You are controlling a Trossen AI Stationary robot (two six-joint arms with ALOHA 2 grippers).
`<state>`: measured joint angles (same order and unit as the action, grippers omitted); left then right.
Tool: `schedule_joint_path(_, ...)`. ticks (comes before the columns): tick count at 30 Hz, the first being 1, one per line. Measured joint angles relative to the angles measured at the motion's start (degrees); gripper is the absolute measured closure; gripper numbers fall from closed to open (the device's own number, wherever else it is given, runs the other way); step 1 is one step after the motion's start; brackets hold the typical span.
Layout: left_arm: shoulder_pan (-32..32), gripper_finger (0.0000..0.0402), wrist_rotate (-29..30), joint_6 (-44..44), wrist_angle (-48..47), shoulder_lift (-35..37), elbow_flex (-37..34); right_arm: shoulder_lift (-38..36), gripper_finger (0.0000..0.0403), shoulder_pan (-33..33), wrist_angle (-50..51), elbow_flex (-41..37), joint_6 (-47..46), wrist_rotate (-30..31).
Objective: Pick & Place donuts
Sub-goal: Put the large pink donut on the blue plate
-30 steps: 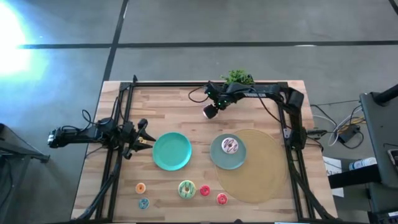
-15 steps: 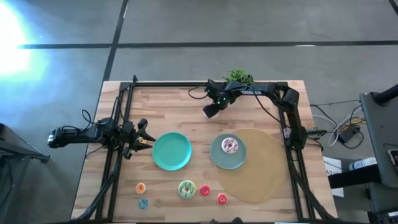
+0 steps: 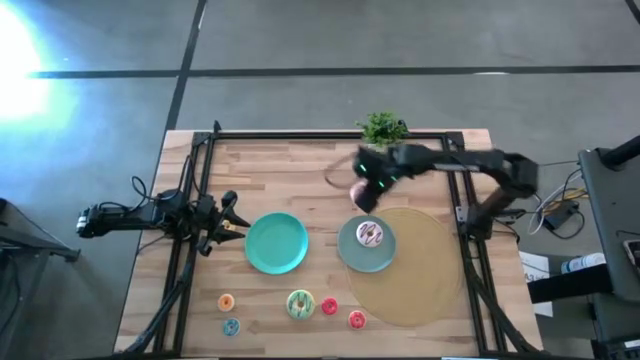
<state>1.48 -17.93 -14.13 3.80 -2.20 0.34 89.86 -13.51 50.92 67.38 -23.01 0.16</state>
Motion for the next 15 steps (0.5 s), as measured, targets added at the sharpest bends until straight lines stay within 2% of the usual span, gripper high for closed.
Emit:
schedule_joint_path(4, 0.0, 0.0282, 0.0, 0.0, 0.0, 0.0, 0.0, -8.1, 0.0389, 9.4, -4.9, -10.9, -7.3, 0.4)
schedule_joint_path(7, 0.0, 0.0282, 0.0, 0.0, 0.0, 0.0, 0.0, -11.6, 0.0389, 16.1, -10.9, -16.3, -14.2, 3.6)
schedule_joint_path(11, 0.0, 0.0282, 0.0, 0.0, 0.0, 0.0, 0.0, -11.8, 0.0389, 22.0, -16.8, -19.7, -16.7, 4.6)
schedule_joint_path(15, 0.0, 0.0282, 0.0, 0.0, 0.0, 0.0, 0.0, -9.1, 0.0372, 24.8, -17.3, -21.0, -16.9, 4.4)
